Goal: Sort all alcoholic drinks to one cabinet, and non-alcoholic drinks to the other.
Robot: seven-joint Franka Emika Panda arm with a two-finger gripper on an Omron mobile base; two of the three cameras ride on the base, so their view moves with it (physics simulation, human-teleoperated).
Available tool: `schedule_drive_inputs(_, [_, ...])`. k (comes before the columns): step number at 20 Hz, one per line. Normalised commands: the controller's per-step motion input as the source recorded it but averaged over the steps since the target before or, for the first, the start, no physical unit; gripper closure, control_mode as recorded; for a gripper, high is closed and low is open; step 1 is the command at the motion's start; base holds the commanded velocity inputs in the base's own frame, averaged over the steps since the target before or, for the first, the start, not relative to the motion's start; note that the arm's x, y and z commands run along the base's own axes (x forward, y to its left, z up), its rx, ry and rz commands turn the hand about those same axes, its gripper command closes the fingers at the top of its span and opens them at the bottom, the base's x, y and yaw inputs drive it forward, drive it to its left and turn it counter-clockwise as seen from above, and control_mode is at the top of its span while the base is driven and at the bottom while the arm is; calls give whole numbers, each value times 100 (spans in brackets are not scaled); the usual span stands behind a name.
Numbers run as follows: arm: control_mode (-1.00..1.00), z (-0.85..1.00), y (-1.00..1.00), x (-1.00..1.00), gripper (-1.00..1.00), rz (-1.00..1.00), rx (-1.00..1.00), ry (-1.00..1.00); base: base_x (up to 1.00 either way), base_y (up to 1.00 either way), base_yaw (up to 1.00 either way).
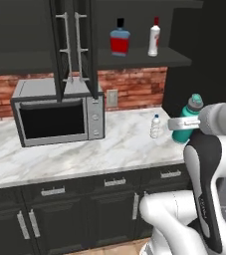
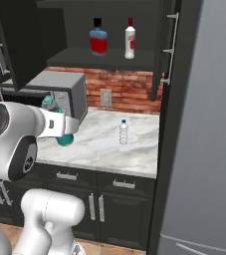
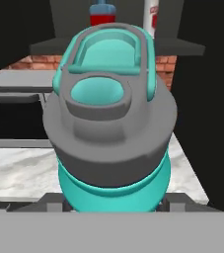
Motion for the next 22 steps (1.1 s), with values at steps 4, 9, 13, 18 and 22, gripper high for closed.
schedule_drive_inputs(4, [100, 0, 0, 0, 100, 0, 0, 0, -32, 43, 0])
schedule_drive_inputs(9, [100, 0, 0, 0, 100, 0, 0, 0, -18, 66, 0])
schedule_drive_inputs(13, [100, 0, 0, 0, 100, 0, 0, 0, -13, 70, 0])
schedule_drive_inputs(18, [100, 0, 0, 0, 100, 0, 0, 0, -14, 68, 0])
schedule_drive_inputs(22, [100, 0, 0, 0, 100, 0, 0, 0, -5, 56, 0])
